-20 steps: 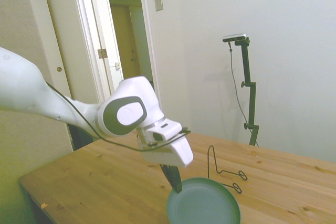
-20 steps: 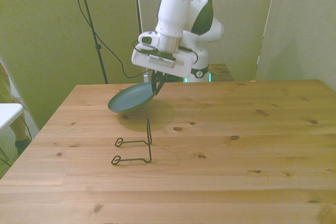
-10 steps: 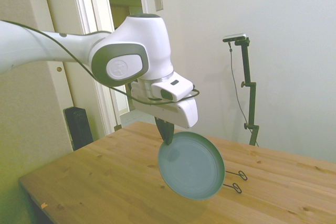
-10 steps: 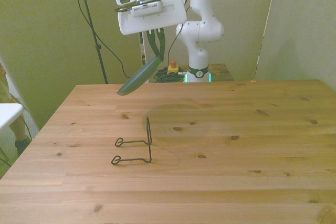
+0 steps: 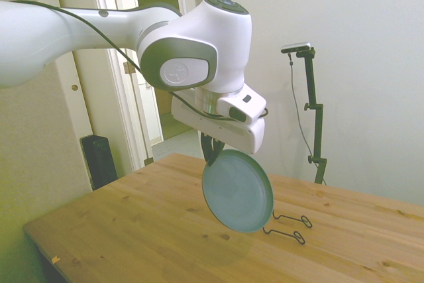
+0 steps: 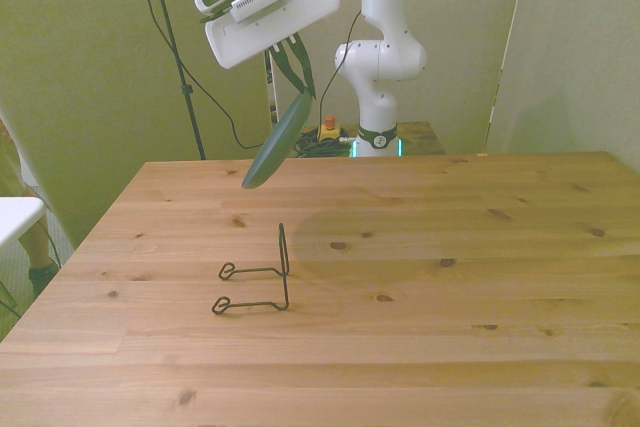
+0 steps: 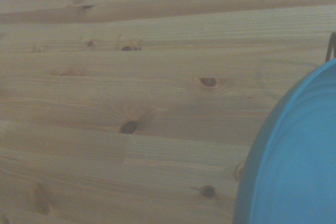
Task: Load the plate
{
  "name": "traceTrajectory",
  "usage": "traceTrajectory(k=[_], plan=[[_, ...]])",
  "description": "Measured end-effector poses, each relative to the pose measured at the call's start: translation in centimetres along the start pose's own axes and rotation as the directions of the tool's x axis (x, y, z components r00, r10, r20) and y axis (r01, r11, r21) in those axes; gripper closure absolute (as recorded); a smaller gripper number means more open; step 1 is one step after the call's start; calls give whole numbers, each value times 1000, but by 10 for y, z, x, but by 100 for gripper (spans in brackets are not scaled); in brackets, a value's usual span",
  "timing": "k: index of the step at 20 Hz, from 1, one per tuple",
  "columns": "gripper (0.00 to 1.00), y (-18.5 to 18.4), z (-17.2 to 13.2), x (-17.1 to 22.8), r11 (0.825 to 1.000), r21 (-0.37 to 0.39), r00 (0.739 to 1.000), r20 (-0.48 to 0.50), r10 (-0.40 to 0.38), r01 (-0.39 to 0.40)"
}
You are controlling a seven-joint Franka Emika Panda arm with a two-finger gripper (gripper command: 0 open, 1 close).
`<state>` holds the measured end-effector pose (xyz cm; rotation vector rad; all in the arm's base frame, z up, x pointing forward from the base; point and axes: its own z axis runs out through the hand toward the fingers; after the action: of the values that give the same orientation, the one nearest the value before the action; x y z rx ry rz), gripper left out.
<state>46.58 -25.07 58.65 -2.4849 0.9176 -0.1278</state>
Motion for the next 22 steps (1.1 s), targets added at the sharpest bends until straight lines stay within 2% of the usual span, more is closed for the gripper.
traceTrajectory(k=[5,9,18,22], plan=[[100,-3,-33,8,998,62,999,39,-24,22],[100,-2,-51,31,994,103,996,69,-47,39],[100,-7,-40,97,984,157,979,174,-110,83],[100,-1,-18,119,981,168,972,196,-128,96]])
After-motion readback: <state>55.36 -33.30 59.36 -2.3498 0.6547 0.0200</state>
